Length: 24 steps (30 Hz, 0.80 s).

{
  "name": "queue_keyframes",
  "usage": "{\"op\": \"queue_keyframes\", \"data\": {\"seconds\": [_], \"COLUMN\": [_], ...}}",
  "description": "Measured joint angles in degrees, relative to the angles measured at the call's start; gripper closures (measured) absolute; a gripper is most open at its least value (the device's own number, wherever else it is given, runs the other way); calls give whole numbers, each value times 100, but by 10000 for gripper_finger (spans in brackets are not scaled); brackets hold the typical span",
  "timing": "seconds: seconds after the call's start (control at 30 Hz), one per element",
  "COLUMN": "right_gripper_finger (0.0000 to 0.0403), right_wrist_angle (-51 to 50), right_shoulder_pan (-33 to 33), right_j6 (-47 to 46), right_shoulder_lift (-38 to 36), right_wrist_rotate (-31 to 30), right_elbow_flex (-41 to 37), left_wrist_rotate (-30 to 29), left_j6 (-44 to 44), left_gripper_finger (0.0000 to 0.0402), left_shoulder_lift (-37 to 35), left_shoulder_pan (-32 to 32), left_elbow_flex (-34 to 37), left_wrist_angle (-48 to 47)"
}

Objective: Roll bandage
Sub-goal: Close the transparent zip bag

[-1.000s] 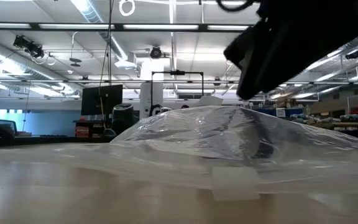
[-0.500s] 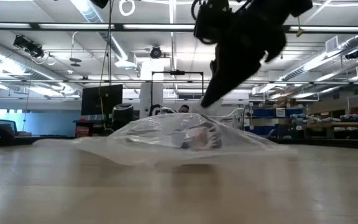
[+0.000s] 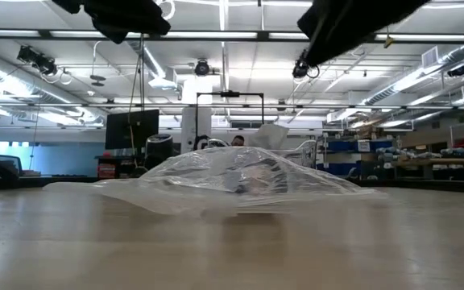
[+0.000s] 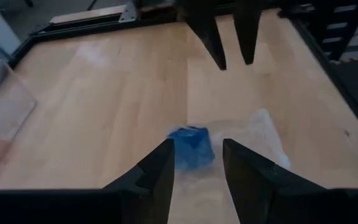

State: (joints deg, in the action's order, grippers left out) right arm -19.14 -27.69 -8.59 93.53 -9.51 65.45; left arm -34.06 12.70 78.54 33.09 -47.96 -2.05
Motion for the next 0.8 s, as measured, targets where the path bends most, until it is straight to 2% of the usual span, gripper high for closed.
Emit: {"op": "queue_keyframes", "data": {"seconds": [0.3,0.57,0.8], "right_gripper_finger": [265,257,257], "right_wrist_angle": [430,-634,-1147], "right_shoulder_pan": [-706,-983,-1050], "right_j6": [-596,-591,-634], "right_shoulder_lift": [1037,2121,2802], "right_wrist_rotate": [-574,-1415,-1521], "right_elbow_flex": [246,1328,2104], "left_wrist_rotate": [14,4,1], "left_j6": [106,132,135], "left_gripper_finger": [259,259,259], "left_shoulder_lift": [0,20,20], "left_shoulder_pan": [36,40,40], "left_elbow_flex": [385,426,426], "left_wrist_angle": [372,457,558]}}
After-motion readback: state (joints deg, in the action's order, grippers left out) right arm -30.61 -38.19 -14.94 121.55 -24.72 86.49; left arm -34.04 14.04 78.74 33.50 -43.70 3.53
